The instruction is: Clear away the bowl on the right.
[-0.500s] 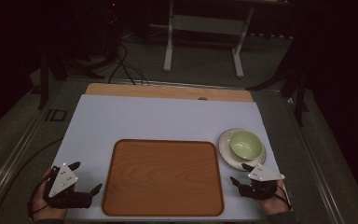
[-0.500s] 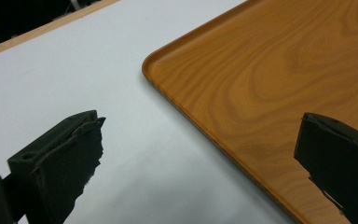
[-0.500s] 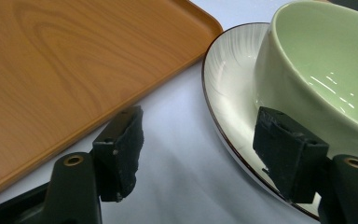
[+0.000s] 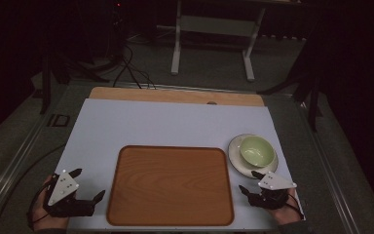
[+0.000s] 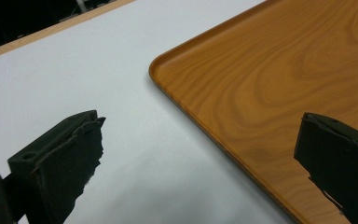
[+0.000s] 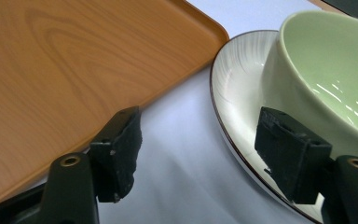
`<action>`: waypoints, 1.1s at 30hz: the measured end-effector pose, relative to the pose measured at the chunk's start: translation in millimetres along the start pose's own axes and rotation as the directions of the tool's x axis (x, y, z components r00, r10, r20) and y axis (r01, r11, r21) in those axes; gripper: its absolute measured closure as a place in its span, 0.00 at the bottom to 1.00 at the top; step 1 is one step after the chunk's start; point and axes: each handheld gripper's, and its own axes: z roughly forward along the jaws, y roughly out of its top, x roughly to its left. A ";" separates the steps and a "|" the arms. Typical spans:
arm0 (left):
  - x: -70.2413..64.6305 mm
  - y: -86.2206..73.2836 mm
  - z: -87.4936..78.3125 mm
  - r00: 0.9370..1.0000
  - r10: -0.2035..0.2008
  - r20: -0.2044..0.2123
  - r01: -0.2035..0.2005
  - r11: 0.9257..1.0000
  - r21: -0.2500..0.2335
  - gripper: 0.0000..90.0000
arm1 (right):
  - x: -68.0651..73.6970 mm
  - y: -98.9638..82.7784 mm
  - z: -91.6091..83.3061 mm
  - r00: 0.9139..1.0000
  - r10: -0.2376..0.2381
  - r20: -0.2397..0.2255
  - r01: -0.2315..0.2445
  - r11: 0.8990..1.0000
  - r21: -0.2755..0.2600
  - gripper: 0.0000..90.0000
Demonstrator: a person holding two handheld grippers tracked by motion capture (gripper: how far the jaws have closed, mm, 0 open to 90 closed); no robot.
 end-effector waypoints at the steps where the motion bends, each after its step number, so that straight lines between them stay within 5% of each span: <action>1: -0.1 0.1 -0.2 1.000 0.000 -0.001 0.000 1.000 -0.003 0.01 | 0.3 1.1 -0.7 1.000 -0.001 -0.002 0.001 1.000 0.000 0.34; 33: 2.9 -1.2 -1.3 1.000 -0.022 -0.013 0.022 1.000 -0.003 0.01 | -9.7 37.0 -2.5 0.998 -0.059 -0.025 0.058 0.997 -0.051 0.37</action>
